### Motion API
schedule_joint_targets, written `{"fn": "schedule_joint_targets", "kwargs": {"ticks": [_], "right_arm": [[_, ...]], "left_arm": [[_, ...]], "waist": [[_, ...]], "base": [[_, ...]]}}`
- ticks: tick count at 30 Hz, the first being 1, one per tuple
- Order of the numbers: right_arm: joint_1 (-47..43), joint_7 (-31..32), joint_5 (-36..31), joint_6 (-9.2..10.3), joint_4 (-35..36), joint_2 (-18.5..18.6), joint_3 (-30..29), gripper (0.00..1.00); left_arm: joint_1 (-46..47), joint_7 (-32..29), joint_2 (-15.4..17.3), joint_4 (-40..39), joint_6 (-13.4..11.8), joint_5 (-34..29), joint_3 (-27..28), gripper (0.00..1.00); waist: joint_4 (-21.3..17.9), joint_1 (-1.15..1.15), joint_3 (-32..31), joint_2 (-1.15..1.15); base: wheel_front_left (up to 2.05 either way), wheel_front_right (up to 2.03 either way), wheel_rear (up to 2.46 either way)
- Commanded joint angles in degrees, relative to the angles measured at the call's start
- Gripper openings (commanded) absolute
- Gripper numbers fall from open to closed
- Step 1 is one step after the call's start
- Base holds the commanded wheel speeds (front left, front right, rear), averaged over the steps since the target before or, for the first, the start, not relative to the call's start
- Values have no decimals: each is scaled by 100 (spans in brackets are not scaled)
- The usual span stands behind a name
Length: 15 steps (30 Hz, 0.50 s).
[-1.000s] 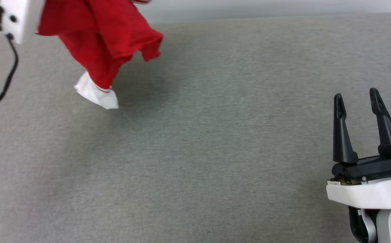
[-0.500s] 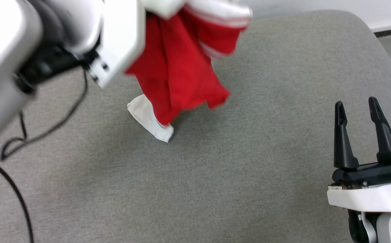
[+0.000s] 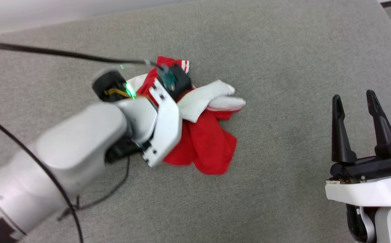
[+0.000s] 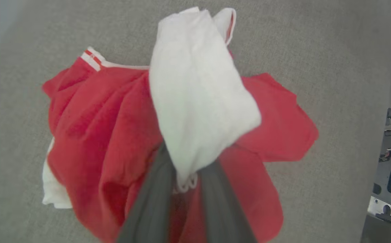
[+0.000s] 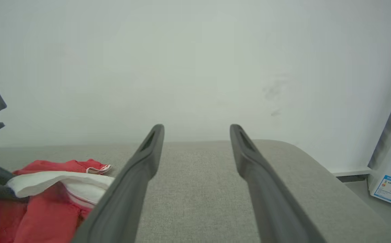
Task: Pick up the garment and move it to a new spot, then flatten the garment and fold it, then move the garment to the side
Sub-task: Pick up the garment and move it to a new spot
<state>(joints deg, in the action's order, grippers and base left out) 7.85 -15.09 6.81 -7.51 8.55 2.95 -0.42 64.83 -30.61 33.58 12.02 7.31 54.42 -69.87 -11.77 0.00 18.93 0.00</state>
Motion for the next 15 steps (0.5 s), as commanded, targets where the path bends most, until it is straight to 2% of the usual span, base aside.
{"fn": "schedule_joint_targets", "kwargs": {"ticks": [1, 6, 10, 11, 12, 13, 15], "right_arm": [[99, -12, -32, 4, -20, -13, 4, 100], [147, -12, -39, 4, -64, -13, 13, 100], [138, -12, -44, 4, -104, -13, 33, 100], [125, -12, -53, 4, -111, -12, 29, 100], [101, -12, -70, 4, -124, -12, 19, 100], [68, -12, -88, 4, -139, -13, 8, 100], [5, -12, -108, 4, -165, -12, -7, 100]], "left_arm": [[-241, 142, -139, 151, -15, -44, -71, 0], [-725, 465, -621, 595, -4, -71, -205, 0], [-875, 705, -885, 899, 3, -184, -275, 0], [-843, 788, -917, 955, 4, -238, -279, 15], [-810, 860, -946, 994, 4, -284, -284, 48], [-744, 1005, -972, 994, 5, -372, -273, 100], [-645, 1366, -1016, 1023, -37, -487, -150, 100]], "waist": [[-22, 0, 115, 0], [-21, 0, 257, 0], [-21, 0, 232, 0], [-12, 0, 202, 0], [5, 0, 156, 0], [27, 0, 105, 0], [78, 0, -21, 0]], "base": [[0, 0, 0], [0, 0, 0], [0, 0, 0], [0, 0, 0], [0, 0, 0], [0, 0, 0], [0, 0, 0]]}}
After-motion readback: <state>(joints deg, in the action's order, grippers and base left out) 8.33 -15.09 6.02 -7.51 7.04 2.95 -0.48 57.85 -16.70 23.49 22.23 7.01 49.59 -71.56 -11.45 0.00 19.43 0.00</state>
